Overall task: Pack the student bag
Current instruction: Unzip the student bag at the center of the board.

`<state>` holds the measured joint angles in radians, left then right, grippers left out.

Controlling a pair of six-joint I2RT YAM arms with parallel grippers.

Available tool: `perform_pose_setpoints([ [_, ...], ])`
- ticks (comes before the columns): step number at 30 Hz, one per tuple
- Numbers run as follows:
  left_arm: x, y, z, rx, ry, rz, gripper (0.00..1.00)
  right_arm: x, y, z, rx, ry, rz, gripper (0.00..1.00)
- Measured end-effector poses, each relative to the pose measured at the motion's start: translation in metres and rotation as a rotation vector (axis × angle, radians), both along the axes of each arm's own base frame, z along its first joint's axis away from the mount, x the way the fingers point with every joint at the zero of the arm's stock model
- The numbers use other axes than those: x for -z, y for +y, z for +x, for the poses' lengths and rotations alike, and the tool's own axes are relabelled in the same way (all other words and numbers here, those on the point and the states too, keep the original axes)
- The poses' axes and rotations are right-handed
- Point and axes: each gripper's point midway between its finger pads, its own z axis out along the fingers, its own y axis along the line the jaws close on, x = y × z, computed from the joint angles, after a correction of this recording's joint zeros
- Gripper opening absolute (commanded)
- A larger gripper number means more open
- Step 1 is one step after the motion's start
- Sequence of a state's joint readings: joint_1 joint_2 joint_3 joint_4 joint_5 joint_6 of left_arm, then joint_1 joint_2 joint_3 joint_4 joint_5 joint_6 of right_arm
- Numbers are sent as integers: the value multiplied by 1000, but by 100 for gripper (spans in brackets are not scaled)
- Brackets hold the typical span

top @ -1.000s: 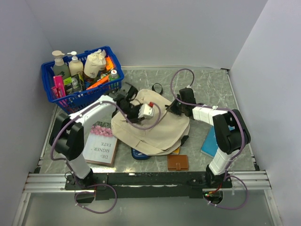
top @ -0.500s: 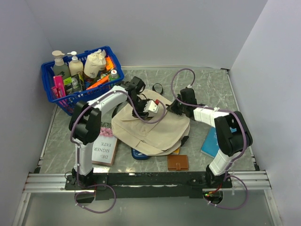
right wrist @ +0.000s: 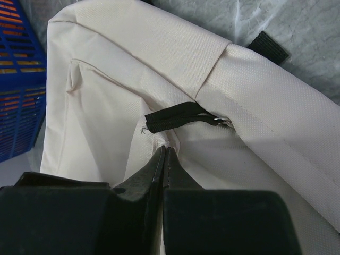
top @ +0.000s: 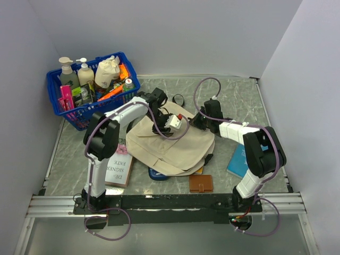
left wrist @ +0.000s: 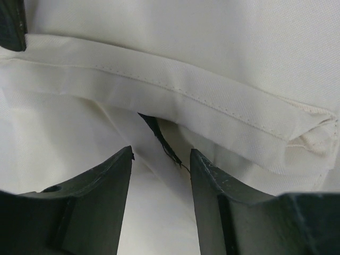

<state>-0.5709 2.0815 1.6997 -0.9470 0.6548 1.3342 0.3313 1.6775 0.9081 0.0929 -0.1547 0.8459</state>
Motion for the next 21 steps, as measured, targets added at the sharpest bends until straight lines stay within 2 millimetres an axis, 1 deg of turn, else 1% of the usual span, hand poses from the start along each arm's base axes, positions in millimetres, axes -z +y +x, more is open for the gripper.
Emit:
perform_pose_setpoints([
  [2, 2, -1, 0, 0, 6, -1, 46, 0, 0, 0, -2, -1, 0, 0],
  [3, 3, -2, 0, -3, 9, -1, 41, 0, 0, 0, -2, -2, 0, 0],
  [4, 2, -2, 1, -5, 9, -2, 38, 1, 0, -1, -2, -4, 1, 0],
  [5, 2, -3, 1, -6, 8, -3, 34, 1, 0, -1, -2, -7, 2, 0],
  [8, 3, -6, 5, -15, 12, -2, 24, 3, -1, -2, -1, -8, 1, 0],
  [9, 4, -6, 5, -21, 19, 0, 17, 3, -1, -3, -1, -8, 1, 0],
  [10, 5, -7, 4, -26, 23, 1, 13, 3, -1, -4, -1, -7, 1, 0],
  [11, 6, -7, 4, -30, 27, 2, 6, 4, -2, -4, -1, -6, 0, 0],
  [14, 5, -8, 5, -37, 27, -2, 3, 4, -2, -4, 2, -6, -3, 0],
  [18, 8, -9, 5, -42, 27, -2, 4, 5, -3, -3, 4, -8, -4, 0],
  [19, 9, -9, 5, -45, 27, -3, 6, 4, -2, -3, 4, -8, -4, 0],
  [20, 10, -9, 5, -47, 26, -5, 11, 4, -3, -3, 4, -8, -4, 0],
  [21, 10, -9, 5, -50, 25, -7, 14, 4, -2, -3, 4, -9, -3, 0],
])
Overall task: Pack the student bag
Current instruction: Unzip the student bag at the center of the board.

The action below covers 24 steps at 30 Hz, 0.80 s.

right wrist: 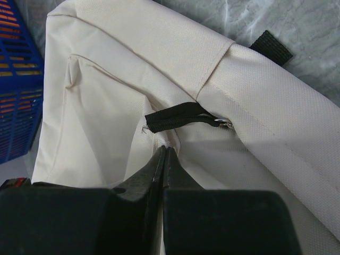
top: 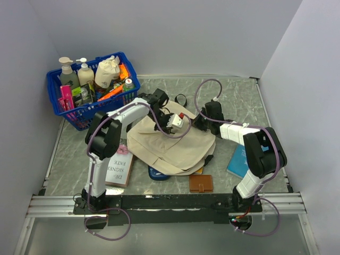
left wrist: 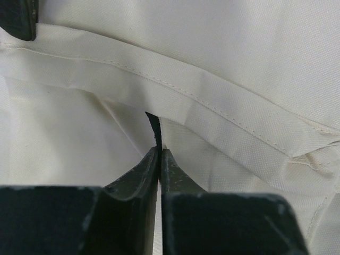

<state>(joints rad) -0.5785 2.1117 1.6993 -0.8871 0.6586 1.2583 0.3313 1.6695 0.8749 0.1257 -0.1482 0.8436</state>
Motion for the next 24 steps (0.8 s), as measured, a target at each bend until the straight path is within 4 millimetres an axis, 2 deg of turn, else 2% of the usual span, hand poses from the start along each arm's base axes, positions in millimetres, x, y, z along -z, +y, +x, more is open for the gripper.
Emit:
perform_pose_setpoints([
  [5, -3, -3, 3, -19, -6, -18, 25, 2, -1, -1, 1, -1, 0, 0],
  [9, -4, -5, 4, -27, -9, -26, 25, 2, -1, -1, 1, -3, 1, 0],
  [17, -7, -7, 0, -18, -1, -21, 8, 2, -1, -1, 1, -4, 1, 0],
  [24, -9, -6, -4, -1, 5, -13, 8, 2, -1, -1, 1, -3, 2, 0],
])
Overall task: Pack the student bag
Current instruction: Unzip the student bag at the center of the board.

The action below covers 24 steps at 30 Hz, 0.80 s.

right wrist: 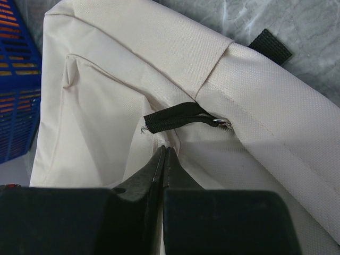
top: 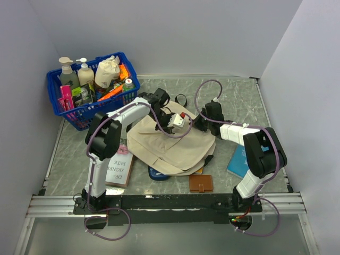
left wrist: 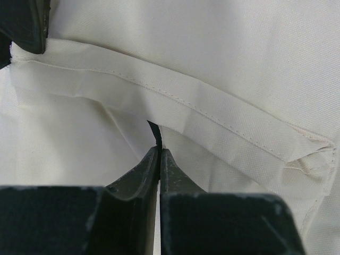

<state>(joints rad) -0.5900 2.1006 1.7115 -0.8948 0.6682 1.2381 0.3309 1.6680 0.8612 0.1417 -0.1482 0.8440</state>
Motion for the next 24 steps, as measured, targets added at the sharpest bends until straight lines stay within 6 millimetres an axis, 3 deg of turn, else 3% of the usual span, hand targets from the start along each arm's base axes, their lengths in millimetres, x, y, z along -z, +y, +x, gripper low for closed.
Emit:
perform_pose_setpoints([
  [17, -6, -5, -6, 16, -18, 10, 13, 1, 0, -1, -1, 3, -1, 0],
  [24, -17, -13, -12, 31, -38, 1, 8, 2, 0, -2, -1, 4, -1, 0],
])
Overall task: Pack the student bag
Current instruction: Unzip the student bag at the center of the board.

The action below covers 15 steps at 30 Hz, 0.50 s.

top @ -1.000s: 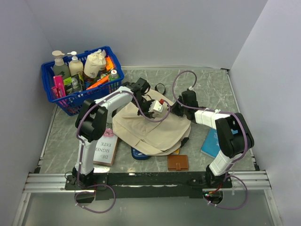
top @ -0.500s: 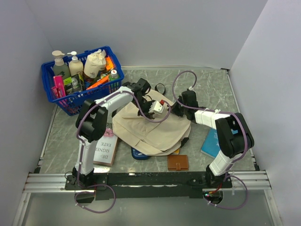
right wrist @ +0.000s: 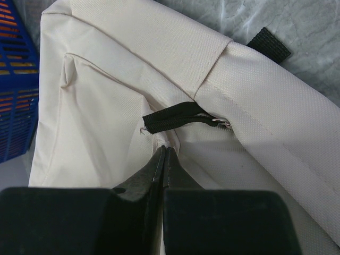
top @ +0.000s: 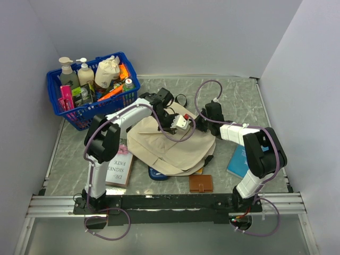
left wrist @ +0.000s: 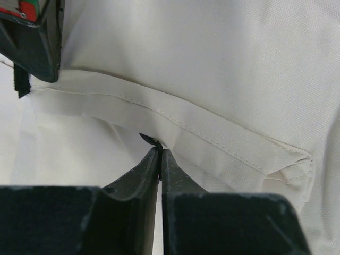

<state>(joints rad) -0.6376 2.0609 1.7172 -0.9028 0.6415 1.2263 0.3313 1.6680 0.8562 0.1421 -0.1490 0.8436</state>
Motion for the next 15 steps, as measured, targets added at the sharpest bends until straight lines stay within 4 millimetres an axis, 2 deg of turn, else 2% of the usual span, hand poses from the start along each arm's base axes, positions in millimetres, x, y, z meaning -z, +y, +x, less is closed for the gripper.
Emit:
perform_pose_setpoints([
  [1, -1, 0, 0, 0, -3, 1, 1, 0, 0, 0, 1, 0, 0, 0],
  [9, -1, 4, 4, -16, -29, 29, 1, 0, 0, 0, 1, 0, -1, 0],
  [15, 4, 17, -1, -30, -36, 76, 1, 0, -1, 0, 2, 2, -2, 0],
])
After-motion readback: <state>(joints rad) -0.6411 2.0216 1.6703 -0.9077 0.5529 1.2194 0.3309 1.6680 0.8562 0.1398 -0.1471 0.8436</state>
